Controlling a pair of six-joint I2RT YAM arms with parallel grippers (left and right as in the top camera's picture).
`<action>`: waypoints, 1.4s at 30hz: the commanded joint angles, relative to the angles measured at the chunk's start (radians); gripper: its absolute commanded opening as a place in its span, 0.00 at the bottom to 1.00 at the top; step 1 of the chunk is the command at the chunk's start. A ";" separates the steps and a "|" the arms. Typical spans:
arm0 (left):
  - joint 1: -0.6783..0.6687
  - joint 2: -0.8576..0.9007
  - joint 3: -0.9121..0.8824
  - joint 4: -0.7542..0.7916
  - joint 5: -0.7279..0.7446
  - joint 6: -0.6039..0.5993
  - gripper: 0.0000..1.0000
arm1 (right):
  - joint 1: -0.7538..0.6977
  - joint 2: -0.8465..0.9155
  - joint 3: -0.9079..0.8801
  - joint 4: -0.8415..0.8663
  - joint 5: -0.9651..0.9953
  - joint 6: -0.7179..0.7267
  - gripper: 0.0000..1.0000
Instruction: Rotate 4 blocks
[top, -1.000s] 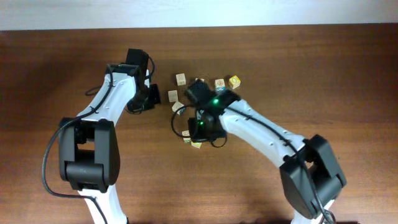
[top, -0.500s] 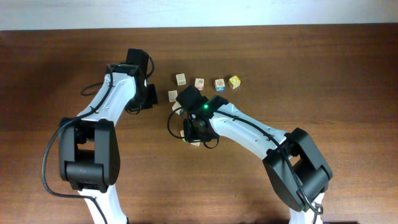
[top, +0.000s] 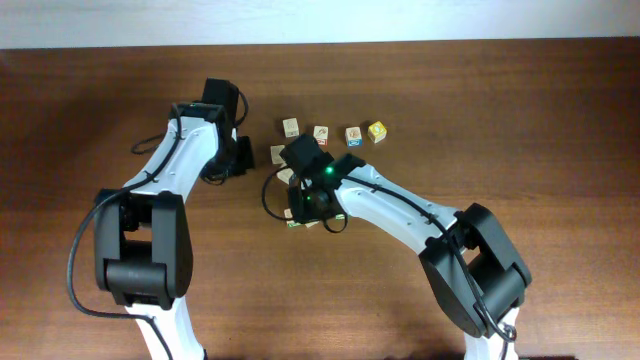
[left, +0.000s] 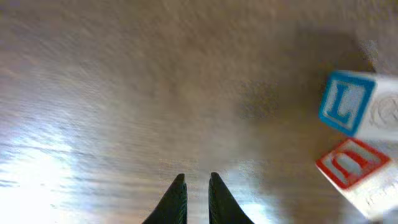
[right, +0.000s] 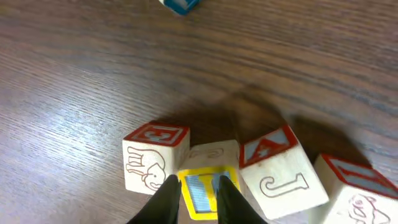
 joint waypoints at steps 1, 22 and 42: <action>-0.004 0.006 0.015 -0.059 0.100 -0.048 0.08 | -0.009 -0.008 0.121 -0.086 0.016 -0.006 0.28; -0.091 0.006 0.014 -0.098 0.062 -0.154 0.01 | -0.151 0.077 0.098 -0.006 -0.055 -0.307 0.18; -0.091 0.006 0.014 -0.098 0.036 -0.184 0.04 | -0.222 0.114 0.345 -0.414 -0.021 -0.049 0.26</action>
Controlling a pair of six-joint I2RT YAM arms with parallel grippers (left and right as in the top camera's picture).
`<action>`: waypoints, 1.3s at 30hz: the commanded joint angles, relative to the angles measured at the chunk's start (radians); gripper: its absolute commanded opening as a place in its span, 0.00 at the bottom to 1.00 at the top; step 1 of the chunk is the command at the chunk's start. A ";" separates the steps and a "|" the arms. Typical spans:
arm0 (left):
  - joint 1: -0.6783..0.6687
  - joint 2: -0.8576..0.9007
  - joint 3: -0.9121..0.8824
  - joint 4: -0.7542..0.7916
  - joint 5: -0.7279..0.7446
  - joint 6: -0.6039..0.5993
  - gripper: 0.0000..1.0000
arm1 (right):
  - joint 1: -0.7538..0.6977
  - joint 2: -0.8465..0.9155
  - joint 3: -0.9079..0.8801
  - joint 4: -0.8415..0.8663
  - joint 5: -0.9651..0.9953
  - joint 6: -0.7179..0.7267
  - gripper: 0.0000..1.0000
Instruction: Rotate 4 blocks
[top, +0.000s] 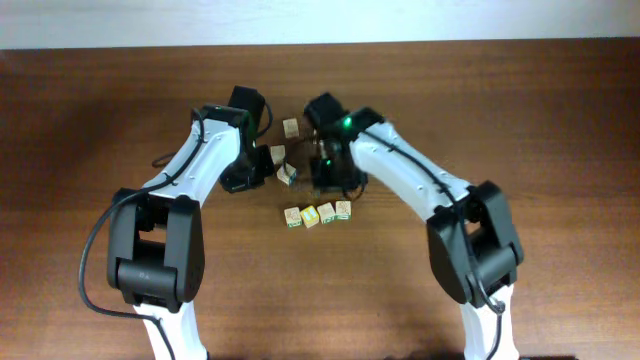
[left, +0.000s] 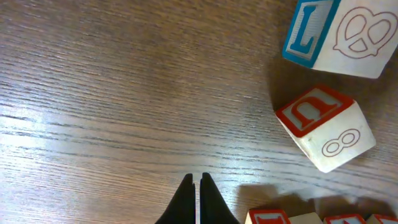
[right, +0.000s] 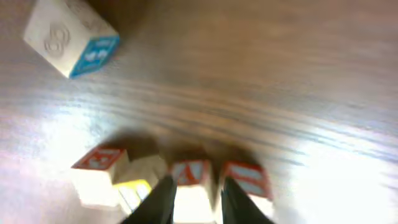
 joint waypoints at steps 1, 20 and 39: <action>0.004 0.006 0.012 -0.008 -0.013 -0.016 0.04 | -0.081 -0.005 0.037 -0.129 0.005 0.009 0.26; 0.005 0.006 0.012 -0.038 -0.010 0.004 0.03 | -0.033 -0.005 -0.158 0.026 -0.082 -0.026 0.21; 0.071 -0.317 0.110 -0.215 0.230 0.352 0.00 | -0.349 -0.428 -0.072 -0.205 -0.299 -0.352 0.13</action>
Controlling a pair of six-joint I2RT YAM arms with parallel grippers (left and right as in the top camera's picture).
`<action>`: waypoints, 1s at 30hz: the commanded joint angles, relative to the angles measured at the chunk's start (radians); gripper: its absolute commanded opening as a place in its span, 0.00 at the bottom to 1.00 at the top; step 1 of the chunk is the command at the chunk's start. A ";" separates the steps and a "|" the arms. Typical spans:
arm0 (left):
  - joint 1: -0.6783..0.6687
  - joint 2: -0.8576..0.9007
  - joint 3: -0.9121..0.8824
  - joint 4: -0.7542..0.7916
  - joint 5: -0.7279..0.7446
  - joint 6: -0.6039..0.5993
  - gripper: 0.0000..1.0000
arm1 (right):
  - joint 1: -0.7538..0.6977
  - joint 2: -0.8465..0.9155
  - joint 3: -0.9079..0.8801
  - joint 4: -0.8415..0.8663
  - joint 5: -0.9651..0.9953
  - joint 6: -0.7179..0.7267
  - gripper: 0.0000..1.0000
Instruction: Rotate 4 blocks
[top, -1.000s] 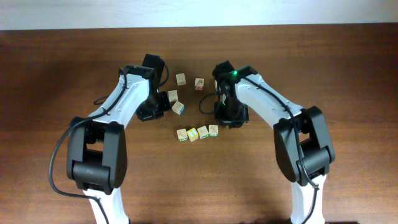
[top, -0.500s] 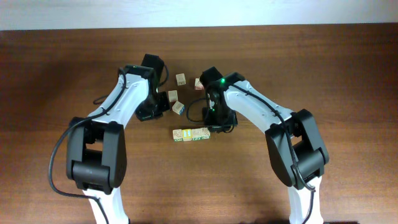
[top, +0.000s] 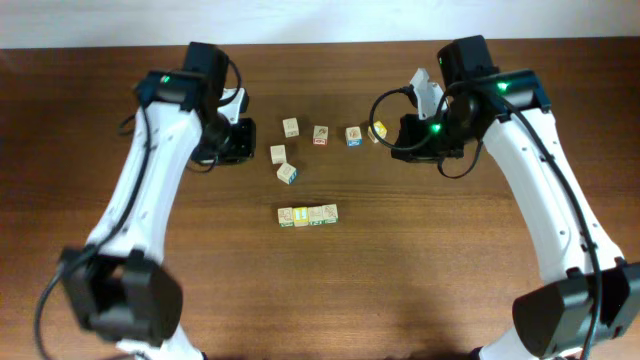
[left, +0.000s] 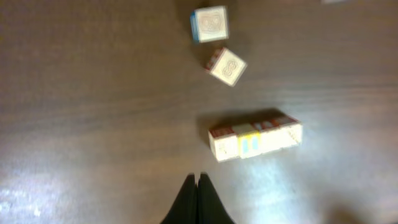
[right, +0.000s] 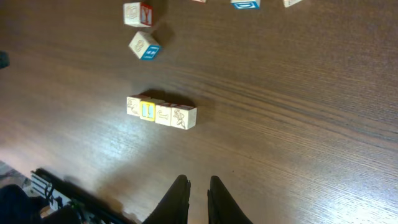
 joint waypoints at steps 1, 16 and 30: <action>0.002 -0.190 -0.285 0.209 0.100 -0.074 0.00 | 0.001 -0.047 -0.143 0.074 -0.050 -0.032 0.13; -0.041 -0.068 -0.701 0.628 0.107 -0.274 0.00 | 0.089 0.199 -0.538 0.667 -0.207 0.111 0.10; -0.106 0.000 -0.701 0.678 0.156 -0.198 0.00 | 0.145 0.230 -0.538 0.661 -0.116 0.216 0.07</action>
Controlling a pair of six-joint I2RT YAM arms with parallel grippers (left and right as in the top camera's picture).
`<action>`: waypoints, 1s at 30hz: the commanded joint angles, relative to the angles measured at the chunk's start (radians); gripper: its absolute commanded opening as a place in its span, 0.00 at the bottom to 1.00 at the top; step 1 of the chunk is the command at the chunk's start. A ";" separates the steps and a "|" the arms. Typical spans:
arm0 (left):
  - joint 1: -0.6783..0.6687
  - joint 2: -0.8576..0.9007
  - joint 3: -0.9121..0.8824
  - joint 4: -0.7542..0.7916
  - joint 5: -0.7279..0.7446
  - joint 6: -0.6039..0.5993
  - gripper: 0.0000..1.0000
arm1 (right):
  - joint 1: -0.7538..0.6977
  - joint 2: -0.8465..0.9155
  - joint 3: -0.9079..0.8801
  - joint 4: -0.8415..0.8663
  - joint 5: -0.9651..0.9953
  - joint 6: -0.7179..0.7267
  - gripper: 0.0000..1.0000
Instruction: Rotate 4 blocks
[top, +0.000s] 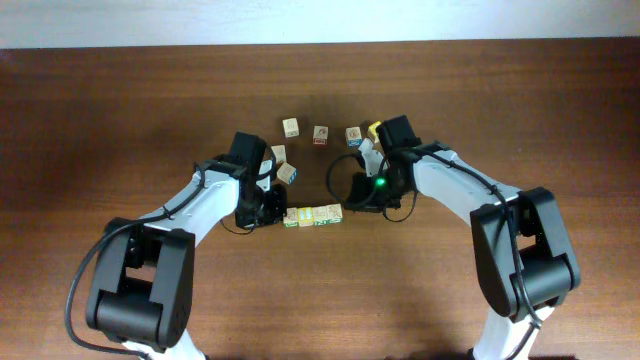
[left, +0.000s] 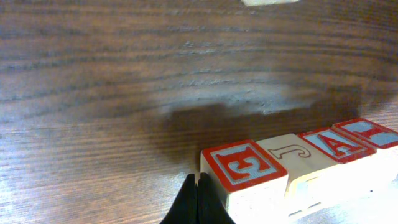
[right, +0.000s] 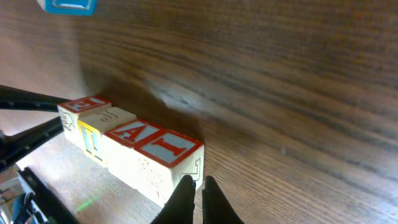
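Four letter blocks lie in a straight row (top: 313, 215) at the table's middle, side by side and touching. In the left wrist view the row starts with a red-framed block (left: 242, 165). My left gripper (top: 270, 212) is shut, its tips (left: 198, 198) low on the table against that end block's corner. In the right wrist view the row ends in a red "I" block (right: 171, 149). My right gripper (top: 350, 203) is shut with only a thin slit, its fingertips (right: 186, 186) touching that block's end face. Neither gripper holds anything.
Several loose blocks lie behind the row: two near my left arm (top: 279, 153) (top: 288, 173), and a line of others (top: 320, 134) further back, the yellow one (top: 375, 128) partly hidden by my right arm. A blue-faced block (right: 68, 5) shows at the right wrist view's top edge.
Both arms were raised and spread wide, far from the row. Now both grippers are down at table level, left at the row's left end, right at its right end. The row's place looks unchanged.
First my right gripper was over unevenly set blocks, its fingers on either side of the yellow-faced one, while the left was beside the loose blocks. Then the four lay in a row and the right gripper was behind it. Both arms were then high and apart; now they bracket the row.
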 joint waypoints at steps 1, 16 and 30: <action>0.001 0.009 -0.005 0.026 0.026 0.040 0.00 | 0.008 0.016 -0.007 -0.013 0.046 0.065 0.06; -0.026 0.009 -0.005 0.055 0.018 0.065 0.00 | 0.004 0.016 -0.007 -0.043 0.061 0.069 0.05; -0.010 0.009 0.076 -0.066 0.066 0.070 0.00 | 0.003 0.016 -0.007 -0.047 0.064 0.051 0.05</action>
